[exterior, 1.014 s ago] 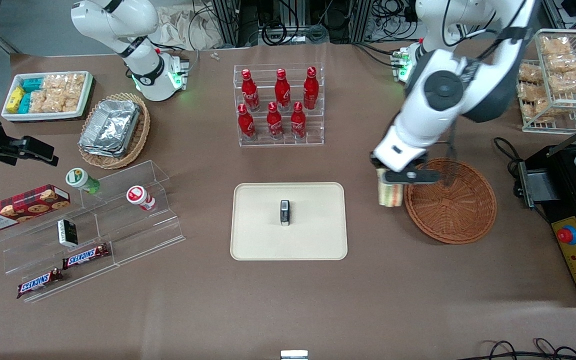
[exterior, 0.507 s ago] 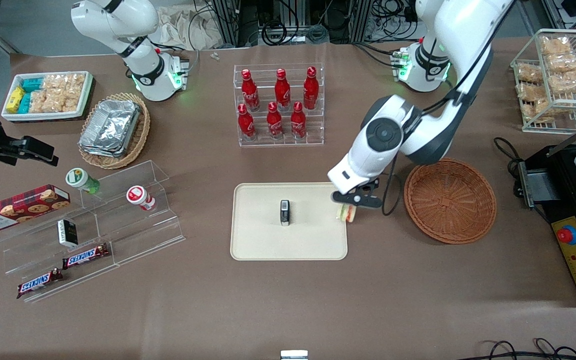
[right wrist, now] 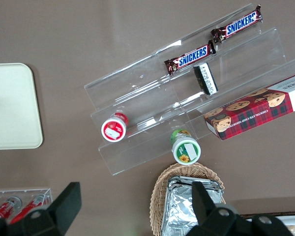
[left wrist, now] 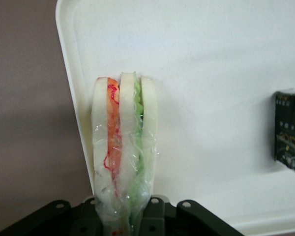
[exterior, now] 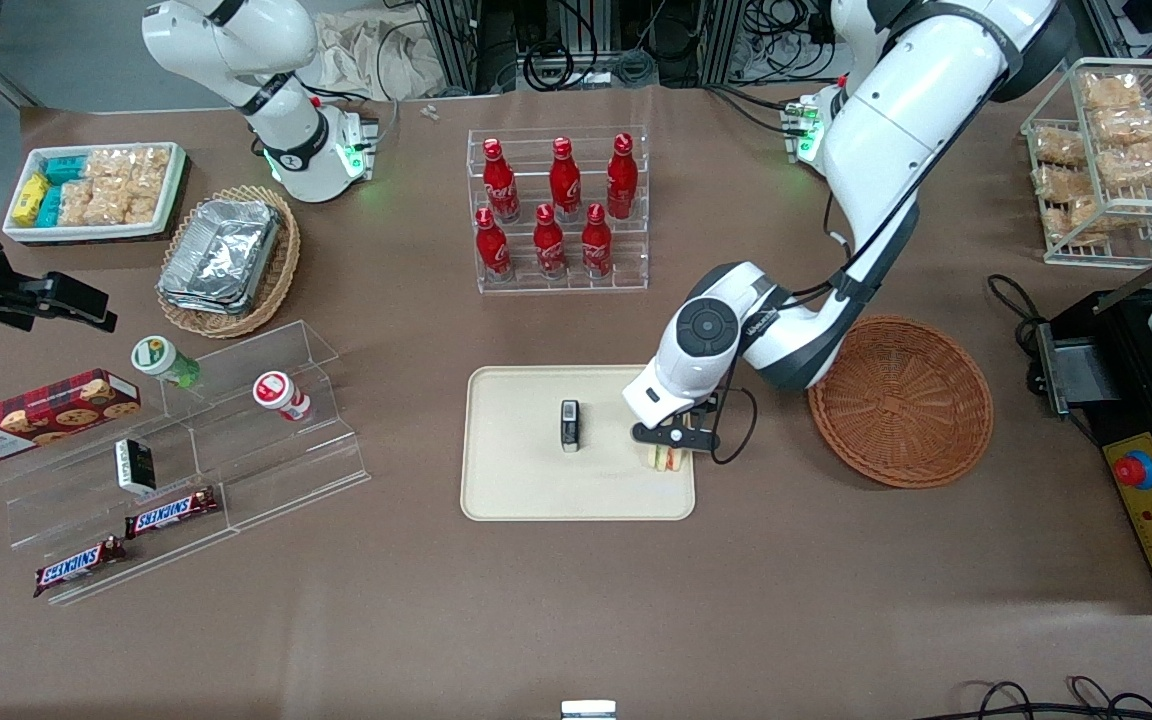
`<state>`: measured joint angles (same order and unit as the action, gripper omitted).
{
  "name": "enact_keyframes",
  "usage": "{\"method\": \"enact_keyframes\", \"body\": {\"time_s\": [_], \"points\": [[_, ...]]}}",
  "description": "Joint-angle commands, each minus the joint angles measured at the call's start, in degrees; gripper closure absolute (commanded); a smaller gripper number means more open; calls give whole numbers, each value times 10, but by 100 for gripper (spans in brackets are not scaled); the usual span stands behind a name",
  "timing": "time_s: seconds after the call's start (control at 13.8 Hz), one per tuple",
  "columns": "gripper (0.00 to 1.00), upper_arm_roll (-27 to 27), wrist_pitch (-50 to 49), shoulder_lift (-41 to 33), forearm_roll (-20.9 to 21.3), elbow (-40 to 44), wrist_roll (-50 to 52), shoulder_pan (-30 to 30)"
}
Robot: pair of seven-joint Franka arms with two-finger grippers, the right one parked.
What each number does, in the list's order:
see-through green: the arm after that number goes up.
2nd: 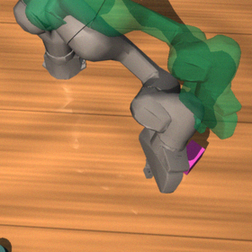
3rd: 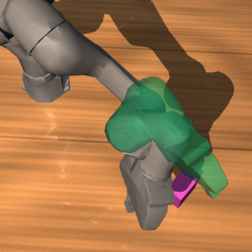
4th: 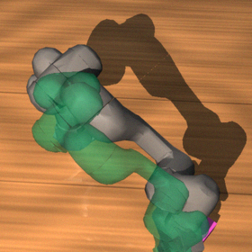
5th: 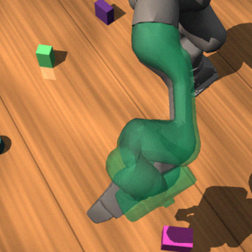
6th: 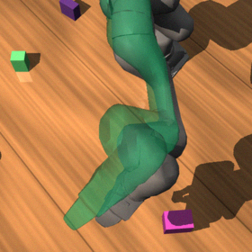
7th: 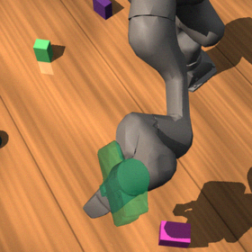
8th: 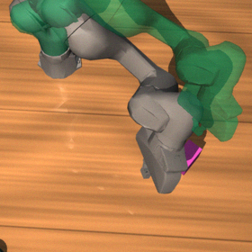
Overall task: Place sandwich from basket to tray
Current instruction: 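Lower the sandwich onto the tray beside the black box and release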
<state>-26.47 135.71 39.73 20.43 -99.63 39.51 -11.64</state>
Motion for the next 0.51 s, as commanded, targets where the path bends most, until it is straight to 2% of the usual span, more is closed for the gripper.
{"method": "enact_keyframes", "body": {"time_s": [0.0,0.29,0.43], "points": [[0,-2,12,14,22,15,29,0],[0,-22,-36,-97,10,5,102,6],[0,-22,-75,-161,-34,5,101,6]]}}
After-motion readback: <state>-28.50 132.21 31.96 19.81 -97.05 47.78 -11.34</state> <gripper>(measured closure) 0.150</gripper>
